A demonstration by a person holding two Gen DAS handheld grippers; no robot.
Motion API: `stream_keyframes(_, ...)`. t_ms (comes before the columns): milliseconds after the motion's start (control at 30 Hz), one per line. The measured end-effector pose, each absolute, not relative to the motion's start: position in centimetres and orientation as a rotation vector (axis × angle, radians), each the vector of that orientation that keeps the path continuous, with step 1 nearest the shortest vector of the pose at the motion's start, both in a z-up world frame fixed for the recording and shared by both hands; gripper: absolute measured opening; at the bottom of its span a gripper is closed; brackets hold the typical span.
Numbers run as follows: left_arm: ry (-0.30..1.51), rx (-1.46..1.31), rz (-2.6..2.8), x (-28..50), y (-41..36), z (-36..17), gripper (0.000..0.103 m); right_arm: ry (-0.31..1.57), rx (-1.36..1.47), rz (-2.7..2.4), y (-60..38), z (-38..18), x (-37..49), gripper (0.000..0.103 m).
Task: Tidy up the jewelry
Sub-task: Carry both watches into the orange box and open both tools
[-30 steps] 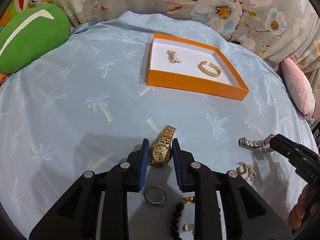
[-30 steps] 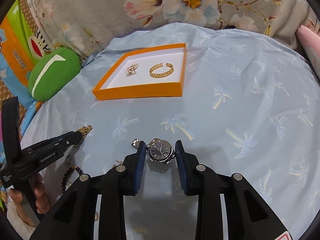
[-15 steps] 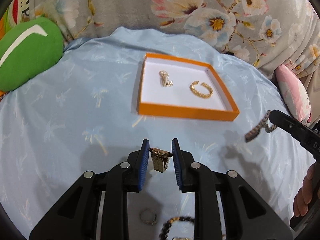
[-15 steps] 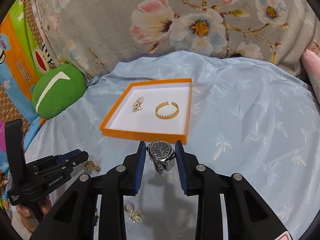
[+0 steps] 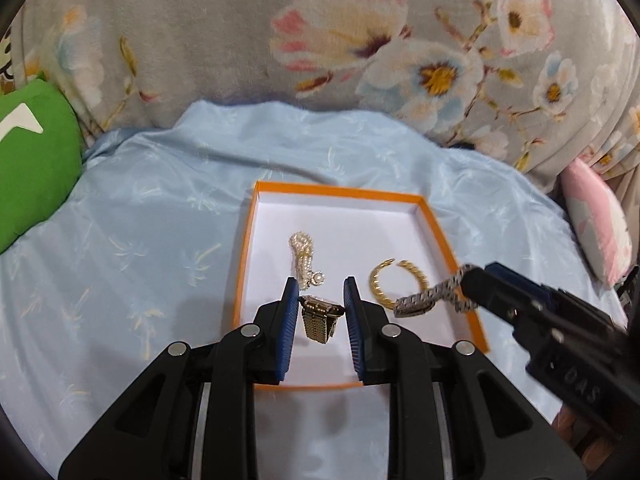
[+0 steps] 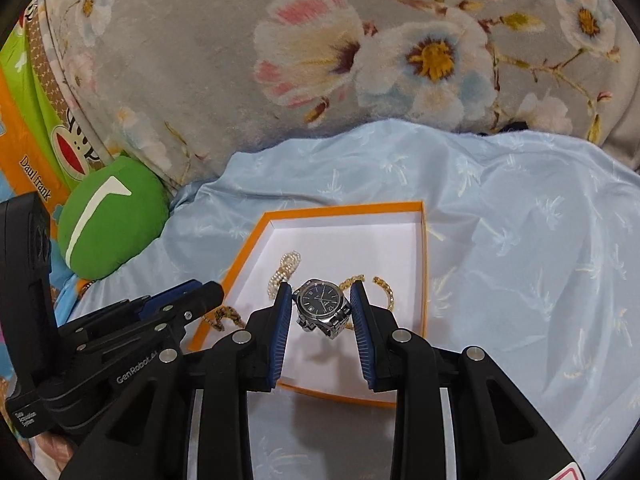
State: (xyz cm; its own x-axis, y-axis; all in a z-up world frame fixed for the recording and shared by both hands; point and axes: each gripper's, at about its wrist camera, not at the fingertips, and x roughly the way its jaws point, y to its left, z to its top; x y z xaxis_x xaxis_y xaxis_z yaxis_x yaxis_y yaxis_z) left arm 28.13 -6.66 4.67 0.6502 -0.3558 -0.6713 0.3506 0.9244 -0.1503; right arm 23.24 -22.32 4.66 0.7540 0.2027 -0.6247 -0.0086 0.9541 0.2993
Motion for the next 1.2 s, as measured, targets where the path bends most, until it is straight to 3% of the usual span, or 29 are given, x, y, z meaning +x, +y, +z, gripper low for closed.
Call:
stream_keyframes(100, 0.816, 0.009, -0.401, 29.3, -7.2, 2.4, 0.014, 0.761, 0.280, 0.115, -22.3, 2.3, 23.7, 0.029)
stream_keyframes(267, 0.875, 0.013, -0.399, 30.0, -7.4, 0.2, 0.014, 0.834, 0.264, 0.108, -22.2, -0.1, 24.1, 0.031)
stream_keyframes(333, 0.895, 0.009, -0.391, 30.1, -7.2, -0.4, 0.017, 0.836, 0.250, 0.103, -22.1, -0.1, 24.1, 0.031)
stream_keyframes(400, 0.895, 0.011, -0.373, 30.0, -6.9, -0.5, 0.029, 0.834, 0.237, 0.098, -21.9, -0.2, 23.9, 0.033)
stream_keyframes(967, 0.872, 0.090, -0.374, 26.0, -6.5, -0.7, 0.034, 0.830, 0.190, 0.104, -20.9, -0.1, 20.7, 0.043)
stream_keyframes(1033, 0.873, 0.062, -0.383, 25.6, -6.1, -0.4, 0.038, 0.808, 0.210, 0.111, -21.1, 0.6, 19.9, 0.043)
stream_keyframes(1167, 0.808, 0.034, -0.380, 23.5, -5.1, 1.4, 0.065, 0.765, 0.212, 0.114, -21.5, 2.3, 17.6, 0.043)
stream_keyframes(1200, 0.778, 0.041, -0.372, 22.5, -4.7, 2.0, 0.066, 0.757, 0.210, 0.115, -21.6, 2.6, 16.7, 0.043)
